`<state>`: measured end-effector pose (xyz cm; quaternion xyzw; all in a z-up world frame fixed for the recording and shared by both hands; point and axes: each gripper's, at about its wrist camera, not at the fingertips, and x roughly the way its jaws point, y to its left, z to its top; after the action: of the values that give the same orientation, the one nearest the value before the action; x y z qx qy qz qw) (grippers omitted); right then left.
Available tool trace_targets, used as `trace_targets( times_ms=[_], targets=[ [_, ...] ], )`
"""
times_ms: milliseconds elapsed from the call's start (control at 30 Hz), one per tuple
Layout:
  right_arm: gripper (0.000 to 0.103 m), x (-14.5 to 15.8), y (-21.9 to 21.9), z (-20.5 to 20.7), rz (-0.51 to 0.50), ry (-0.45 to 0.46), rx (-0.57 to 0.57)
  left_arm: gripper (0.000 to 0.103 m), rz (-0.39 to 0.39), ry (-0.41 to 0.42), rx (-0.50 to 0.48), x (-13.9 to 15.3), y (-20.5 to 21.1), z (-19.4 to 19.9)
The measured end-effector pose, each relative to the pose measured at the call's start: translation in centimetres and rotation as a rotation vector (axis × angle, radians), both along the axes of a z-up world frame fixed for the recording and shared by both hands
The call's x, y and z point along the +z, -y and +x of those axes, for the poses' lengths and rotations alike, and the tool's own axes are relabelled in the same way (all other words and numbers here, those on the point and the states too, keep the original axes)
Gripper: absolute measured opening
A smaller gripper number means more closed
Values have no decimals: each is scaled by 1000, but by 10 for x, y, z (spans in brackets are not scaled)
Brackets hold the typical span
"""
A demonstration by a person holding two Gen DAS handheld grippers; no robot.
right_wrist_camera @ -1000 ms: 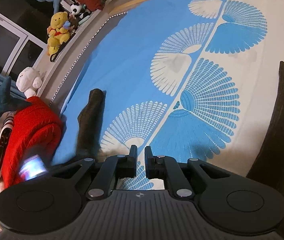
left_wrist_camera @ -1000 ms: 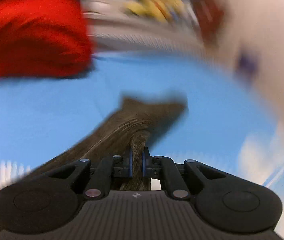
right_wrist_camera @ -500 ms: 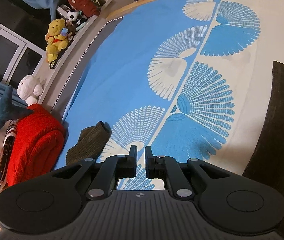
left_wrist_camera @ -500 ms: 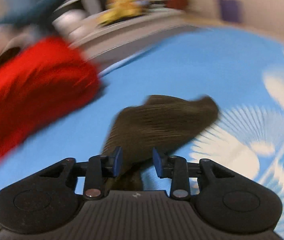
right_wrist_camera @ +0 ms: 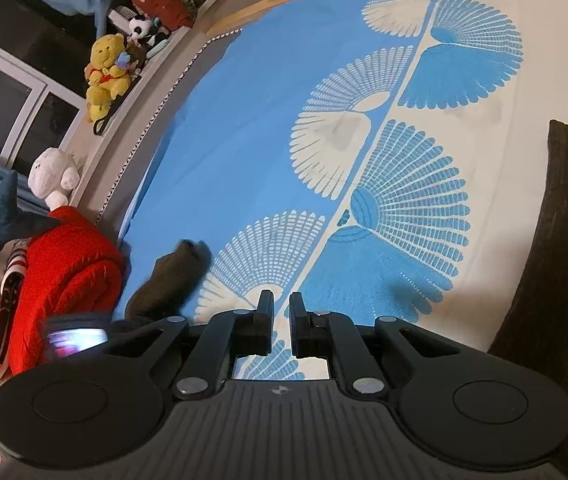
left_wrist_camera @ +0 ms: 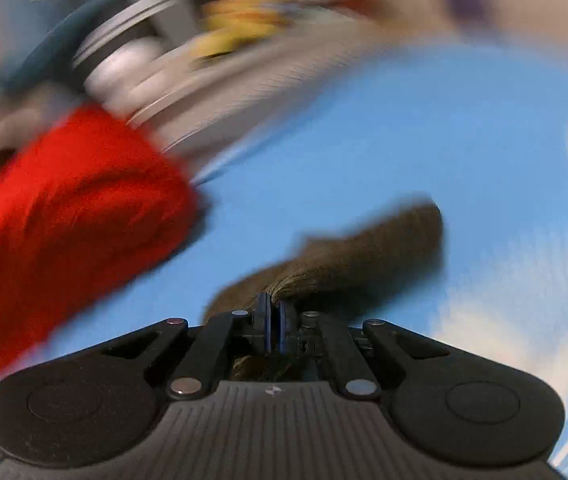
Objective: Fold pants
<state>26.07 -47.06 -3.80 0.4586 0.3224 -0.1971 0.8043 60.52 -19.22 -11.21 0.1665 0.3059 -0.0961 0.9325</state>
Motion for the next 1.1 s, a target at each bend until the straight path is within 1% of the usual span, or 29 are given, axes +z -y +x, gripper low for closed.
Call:
trace_targets(
  times_ms=[33, 67, 100, 133, 167, 200, 233, 267, 300, 333, 433, 467, 500, 567, 600, 633, 667, 700, 733, 767, 833, 900, 933, 1000, 1067, 1100],
  targets=[
    [9, 0, 1, 0, -3, 0, -3, 5, -88, -35, 118, 6, -23, 16],
    [9, 0, 2, 0, -5, -1, -7, 9, -169, -102, 248, 6, -50, 34],
    [9, 0, 2, 0, -4, -1, -8, 10, -207, -149, 328, 4, -68, 43],
    [9, 0, 2, -1, -1, 0, -9, 10, -216, -157, 386, 4, -80, 48],
    [9, 0, 2, -1, 0, 1, -6, 14, -210, -121, 398, 8, -85, 45],
    [9, 0, 1, 0, 0, 0, -3, 28, -207, -67, 370, 12, -88, 39],
    [9, 0, 1, 0, 2, -1, -1, 34, -202, -30, 331, 15, -87, 34],
    [9, 0, 1, 0, 4, -1, -2, 35, -179, 5, 288, 14, -81, 30],
    [9, 0, 1, 0, 4, -1, -3, 35, -160, 16, 254, 11, -78, 28],
    [9, 0, 1, 0, 2, -1, -4, 35, -139, 5, 223, 4, -73, 30],
    [9, -1, -2, 1, 6, -2, 4, 36, -73, -67, 140, -20, -60, 37],
    [9, -1, -3, 1, 9, -2, 5, 40, -56, -90, 119, -28, -50, 36],
    [9, -1, -3, 1, 10, -2, 5, 44, -24, -101, 115, -37, -44, 35],
    [9, -1, -2, 1, 8, -5, 2, 44, 90, -89, 144, -50, -33, 44],
    [9, -2, -1, 2, 7, -6, 1, 44, 119, -81, 158, -53, -33, 45],
    [9, -2, 0, 2, 5, -7, 2, 44, 117, -84, 157, -55, -35, 47],
    [9, -2, 0, 2, 5, -7, 1, 44, 111, -106, 146, -58, -35, 51],
    [9, -2, 1, 1, 4, -8, 2, 34, 123, -129, 132, -62, -34, 48],
    [9, -2, 2, 1, 3, -8, 1, 15, 166, -117, 125, -64, -32, 49],
    [9, -2, 3, 1, 1, -9, -2, 10, 190, -90, 130, -63, -32, 49],
    [9, -2, 5, 1, -3, -13, -9, 10, 120, -25, 147, -47, -36, 41],
    [9, -3, 7, 0, -1, -16, -15, 9, 96, 46, 108, -28, -25, 27],
    [9, -3, 9, -1, 2, -19, -23, 9, 54, 68, 67, -14, -21, 19],
    [9, -2, 12, -4, -5, -22, -43, 9, -103, 73, -45, 20, -8, 2],
    [9, -1, 18, -7, -12, -24, -71, 9, -244, 53, -192, 56, 12, -22],
    [9, -1, 20, -9, -12, -26, -85, 9, -300, 31, -276, 73, 25, -37]
  ],
)
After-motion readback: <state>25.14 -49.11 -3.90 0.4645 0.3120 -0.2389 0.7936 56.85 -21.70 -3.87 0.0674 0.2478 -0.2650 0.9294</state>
